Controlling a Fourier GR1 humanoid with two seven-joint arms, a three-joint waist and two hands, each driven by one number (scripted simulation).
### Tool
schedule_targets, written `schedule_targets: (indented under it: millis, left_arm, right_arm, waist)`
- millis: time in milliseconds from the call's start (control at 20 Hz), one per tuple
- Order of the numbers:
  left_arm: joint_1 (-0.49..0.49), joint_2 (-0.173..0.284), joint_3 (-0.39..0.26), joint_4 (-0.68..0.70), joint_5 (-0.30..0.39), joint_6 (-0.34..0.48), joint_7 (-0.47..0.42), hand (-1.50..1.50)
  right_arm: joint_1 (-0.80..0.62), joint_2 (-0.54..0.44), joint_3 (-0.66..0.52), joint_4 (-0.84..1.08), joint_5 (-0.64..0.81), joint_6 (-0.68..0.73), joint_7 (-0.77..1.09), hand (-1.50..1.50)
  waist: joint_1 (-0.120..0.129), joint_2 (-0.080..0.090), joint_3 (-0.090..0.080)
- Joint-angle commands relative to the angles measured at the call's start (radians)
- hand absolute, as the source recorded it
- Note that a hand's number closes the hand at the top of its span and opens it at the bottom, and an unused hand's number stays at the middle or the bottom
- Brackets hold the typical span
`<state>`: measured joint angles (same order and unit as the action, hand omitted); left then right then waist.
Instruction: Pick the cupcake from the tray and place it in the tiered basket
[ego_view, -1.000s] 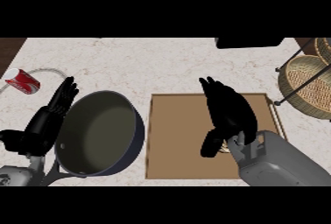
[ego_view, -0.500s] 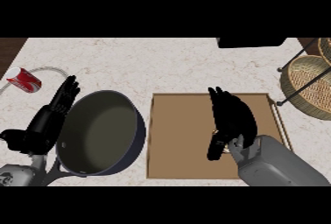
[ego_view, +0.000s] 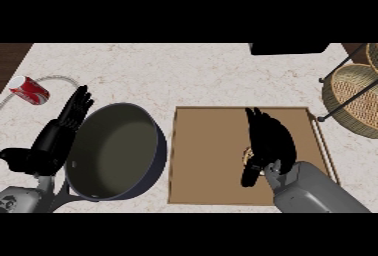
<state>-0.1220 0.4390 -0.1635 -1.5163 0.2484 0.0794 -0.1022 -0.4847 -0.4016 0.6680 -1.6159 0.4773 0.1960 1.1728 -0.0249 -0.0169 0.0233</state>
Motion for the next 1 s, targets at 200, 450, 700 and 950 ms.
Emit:
schedule_targets:
  millis: [200,450,700,950]
  left_arm:
    - [0.053,-0.1,-0.074,0.075,0.01,-0.027,0.001,0.0]
    - [0.048,-0.099,-0.068,0.088,-0.001,-0.037,0.002,0.0]
    - [0.017,-0.153,-0.095,0.077,-0.041,0.007,0.02,0.0]
    - [-0.004,-0.132,-0.055,0.12,-0.01,-0.039,0.035,0.0]
  right_arm:
    - [0.114,0.014,0.009,0.001,0.058,-0.006,0.12,-1.5]
    - [0.125,0.026,-0.019,-0.016,0.064,0.022,0.115,-1.5]
    - [0.154,0.056,-0.013,-0.005,0.096,0.019,0.091,-1.5]
    - [0.166,0.085,-0.039,0.035,0.17,-0.112,-0.086,1.5]
  waist:
    - [-0.001,0.017,-0.025]
    - [0.002,0.017,-0.026]
    - [0.005,0.018,-0.025]
    - [0.011,0.022,-0.024]
